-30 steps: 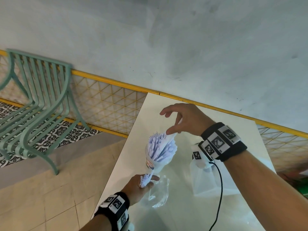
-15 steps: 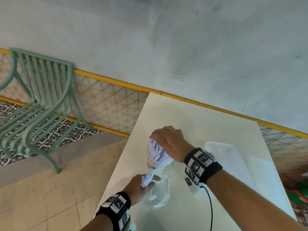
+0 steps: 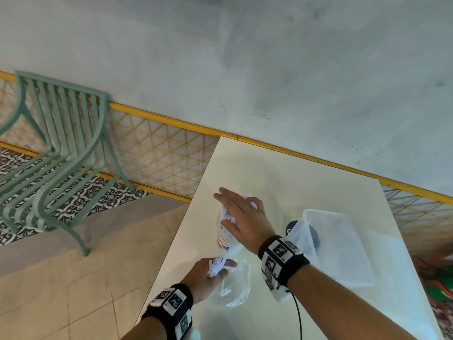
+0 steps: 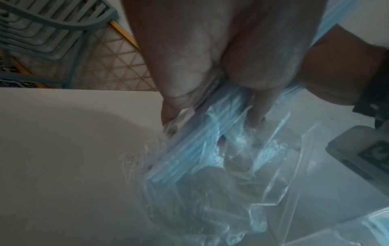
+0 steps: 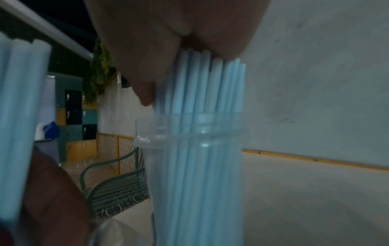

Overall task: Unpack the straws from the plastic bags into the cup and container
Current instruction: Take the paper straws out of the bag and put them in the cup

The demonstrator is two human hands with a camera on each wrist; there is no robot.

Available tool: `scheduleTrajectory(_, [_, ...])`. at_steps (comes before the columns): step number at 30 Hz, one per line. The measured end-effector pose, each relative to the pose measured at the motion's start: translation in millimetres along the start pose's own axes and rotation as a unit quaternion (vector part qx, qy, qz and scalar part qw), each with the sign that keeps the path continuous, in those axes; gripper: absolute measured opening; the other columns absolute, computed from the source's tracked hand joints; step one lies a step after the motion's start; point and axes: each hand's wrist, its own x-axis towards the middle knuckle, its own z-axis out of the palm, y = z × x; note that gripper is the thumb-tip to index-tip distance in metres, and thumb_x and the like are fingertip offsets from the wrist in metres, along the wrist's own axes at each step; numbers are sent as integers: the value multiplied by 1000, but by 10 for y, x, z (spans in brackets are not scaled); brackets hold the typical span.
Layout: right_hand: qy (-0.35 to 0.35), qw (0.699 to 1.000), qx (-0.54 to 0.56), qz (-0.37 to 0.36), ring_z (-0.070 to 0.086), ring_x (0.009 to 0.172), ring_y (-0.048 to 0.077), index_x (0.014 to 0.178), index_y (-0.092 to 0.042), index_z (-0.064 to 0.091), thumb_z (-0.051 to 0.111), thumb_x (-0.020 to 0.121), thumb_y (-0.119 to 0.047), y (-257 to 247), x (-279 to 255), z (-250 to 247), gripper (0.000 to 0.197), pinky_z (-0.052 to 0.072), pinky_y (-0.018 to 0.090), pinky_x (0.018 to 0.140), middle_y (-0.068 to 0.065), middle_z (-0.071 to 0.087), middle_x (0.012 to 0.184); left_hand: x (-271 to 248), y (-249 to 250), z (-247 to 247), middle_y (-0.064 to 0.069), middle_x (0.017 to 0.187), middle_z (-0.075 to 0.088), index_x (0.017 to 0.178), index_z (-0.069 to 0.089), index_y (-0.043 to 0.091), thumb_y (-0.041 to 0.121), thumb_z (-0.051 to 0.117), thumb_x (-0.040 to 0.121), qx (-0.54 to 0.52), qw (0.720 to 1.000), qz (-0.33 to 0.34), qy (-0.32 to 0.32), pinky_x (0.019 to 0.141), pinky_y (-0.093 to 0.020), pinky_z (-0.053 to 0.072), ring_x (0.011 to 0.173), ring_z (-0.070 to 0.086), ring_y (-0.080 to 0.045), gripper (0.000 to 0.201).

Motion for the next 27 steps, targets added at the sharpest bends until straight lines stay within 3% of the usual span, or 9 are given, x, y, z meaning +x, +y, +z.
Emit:
scheduleTrajectory(3, [6, 999, -42, 9, 46, 132, 9, 146, -31, 37, 66, 89, -25, 7, 11, 50, 64, 33, 36, 107, -10, 36, 155, 1, -16, 1, -1, 95, 72, 105, 64, 52, 22, 53, 96, -3, 1000, 3, 1, 57, -19, 40, 57, 45, -18, 34])
scheduleTrajectory(7, [-12, 991, -135, 9, 36, 142, 17, 150, -21, 36, 45, 97, -36, -1, -52, 128, 55, 29, 45, 108, -7, 40, 153, -13, -41, 5, 15, 105, 71, 106, 66, 50, 25, 54, 95, 2, 1000, -4, -2, 75, -23, 49, 88, 63, -31, 30])
scheduleTrajectory(11, [-11, 992, -129, -14, 21, 149, 21, 153, -21, 31, 27, 101, -43, -77, -60, -57, 56, 22, 48, 112, -7, 27, 160, -20, -10, -14, 16, 99, 70, 107, 68, 44, 23, 54, 96, 11, 1000, 7, 0, 70, -15, 45, 71, 60, -16, 27])
scheduleTrajectory(14, [58, 997, -11, -52, 35, 140, 17, 141, -22, 47, 35, 96, -21, -236, -128, -289, 47, 25, 36, 108, -8, 41, 152, -44, 44, -28, 17, 97, 68, 110, 68, 37, 19, 53, 97, 17, 1000, 10, -3, 67, -7, 40, 68, 57, 4, 27])
scheduleTrajectory(16, [87, 986, 130, -54, 53, 117, 13, 126, -18, 59, 39, 84, -1, -314, -266, -381, 50, 39, 29, 98, -5, 60, 128, -47, 65, -29, 16, 106, 68, 106, 67, 44, 21, 54, 96, 24, 1000, 9, -4, 75, -9, 44, 84, 63, -1, 28])
scheduleTrajectory(18, [71, 964, 258, -15, 58, 98, 11, 117, -17, 62, 40, 78, 7, -352, -450, -371, 50, 47, 20, 85, -6, 64, 112, -46, 73, -37, 15, 110, 68, 96, 64, 58, 24, 55, 95, 34, 999, 3, -6, 83, -16, 45, 93, 64, -11, 35])
scheduleTrajectory(20, [50, 948, 312, 34, 56, 88, 8, 117, -20, 60, 44, 79, -2, -378, -622, -271, 45, 46, 12, 75, -9, 61, 106, -42, 37, -34, 13, 106, 69, 91, 61, 65, 29, 57, 94, 39, 999, -7, -9, 82, -20, 47, 86, 63, -13, 37])
scheduleTrajectory(23, [11, 936, 338, 96, 54, 86, 8, 127, -28, 54, 62, 80, -13, -391, -805, -11, 50, 45, 11, 71, -12, 58, 112, -50, 52, -29, 11, 84, 67, 92, 66, 44, 35, 58, 93, 53, 998, -36, -12, 73, -19, 48, 69, 55, -6, 12])
scheduleTrajectory(27, [-77, 898, 409, 143, 56, 78, 7, 121, -32, 63, 78, 77, -18, -380, -855, 247, 48, 46, 14, 68, -12, 65, 109, -73, 160, -40, 14, 59, 60, 69, 50, 37, 23, 61, 90, 70, 996, -42, -23, 66, -18, 45, 54, 52, 6, 28])
